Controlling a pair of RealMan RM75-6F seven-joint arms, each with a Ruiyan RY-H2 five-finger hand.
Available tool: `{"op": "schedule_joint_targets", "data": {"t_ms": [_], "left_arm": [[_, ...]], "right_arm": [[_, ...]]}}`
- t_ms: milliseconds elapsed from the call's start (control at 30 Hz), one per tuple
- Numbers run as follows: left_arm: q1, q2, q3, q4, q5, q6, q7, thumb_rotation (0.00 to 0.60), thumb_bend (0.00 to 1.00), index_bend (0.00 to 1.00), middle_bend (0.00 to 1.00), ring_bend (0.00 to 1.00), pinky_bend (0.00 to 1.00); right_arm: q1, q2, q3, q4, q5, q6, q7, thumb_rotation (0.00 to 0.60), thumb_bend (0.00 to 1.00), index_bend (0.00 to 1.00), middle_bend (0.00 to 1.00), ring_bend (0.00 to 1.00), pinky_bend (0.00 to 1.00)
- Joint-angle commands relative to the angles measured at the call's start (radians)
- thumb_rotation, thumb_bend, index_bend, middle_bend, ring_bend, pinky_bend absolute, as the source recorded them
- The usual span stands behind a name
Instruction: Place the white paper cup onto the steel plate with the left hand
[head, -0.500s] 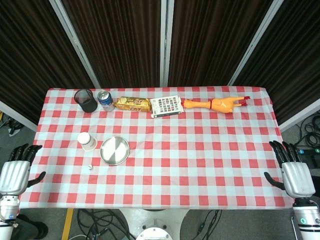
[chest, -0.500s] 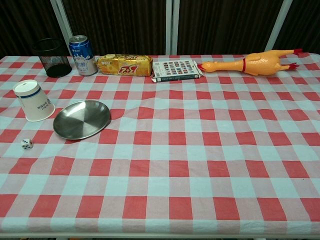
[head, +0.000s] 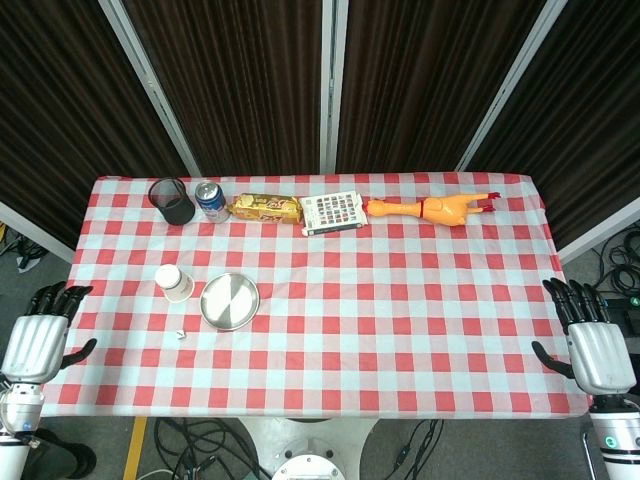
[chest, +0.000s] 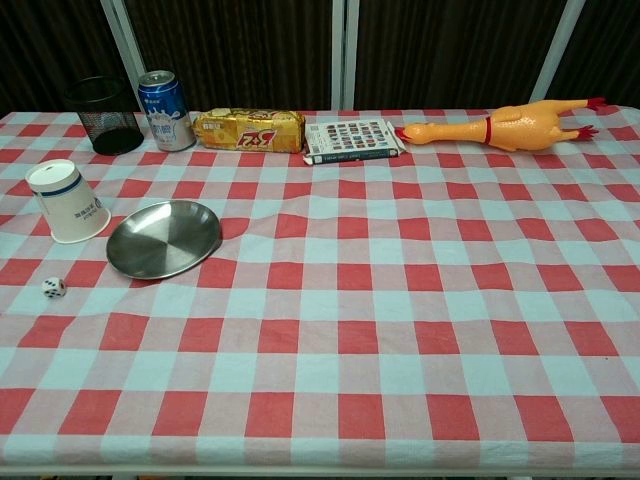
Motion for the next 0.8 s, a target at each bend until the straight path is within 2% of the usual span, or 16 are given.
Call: {"op": "schedule_joint_targets", "data": {"t_ms": [33, 133, 267, 333, 500, 600, 800], "left_arm": [[-0.039, -0.017, -0.013, 0.013, 0.0, -0.045, -0.007, 0.6, 0.22, 0.23, 0.27, 0.19, 0.19], [-0.076, -0.04, -0.019, 0.03, 0.006, -0.094, -0.031, 0.6, 0.23, 0.27, 0.37, 0.31, 0.3], [-0.148, -0.079, -0.017, 0.067, 0.013, -0.21, -0.117, 0.6, 0.27, 0.32, 0.46, 0.43, 0.57], [-0.18, -0.105, -0.018, 0.092, 0.013, -0.254, -0.126, 0.6, 0.28, 0.34, 0.5, 0.5, 0.67], [-0.232, -0.158, -0.016, 0.118, -0.022, -0.347, -0.116, 0.6, 0.31, 0.43, 0.72, 0.72, 0.89], [-0.25, -0.192, -0.017, 0.135, -0.058, -0.388, -0.108, 0.6, 0.31, 0.45, 0.78, 0.78, 0.96], [-0.274, -0.239, -0.015, 0.157, -0.139, -0.46, -0.084, 0.6, 0.32, 0.47, 0.89, 0.87, 1.0]], "right_arm": [[0.003, 0.005, 0.006, -0.003, 0.007, -0.003, -0.005, 0.6, 0.16, 0.0, 0.08, 0.0, 0.0], [0.008, 0.007, 0.01, -0.004, 0.01, -0.008, -0.007, 0.6, 0.16, 0.0, 0.08, 0.0, 0.0], [0.018, 0.007, 0.016, -0.003, 0.017, -0.021, -0.009, 0.6, 0.16, 0.0, 0.08, 0.0, 0.0], [0.023, 0.008, 0.018, -0.005, 0.019, -0.027, -0.012, 0.6, 0.16, 0.0, 0.08, 0.0, 0.0], [0.025, 0.009, 0.02, -0.006, 0.024, -0.03, -0.012, 0.6, 0.16, 0.0, 0.09, 0.0, 0.0], [0.025, 0.01, 0.021, -0.006, 0.03, -0.033, -0.01, 0.6, 0.16, 0.0, 0.09, 0.0, 0.0], [0.028, 0.007, 0.017, -0.006, 0.032, -0.042, -0.01, 0.6, 0.16, 0.0, 0.1, 0.0, 0.0]]}}
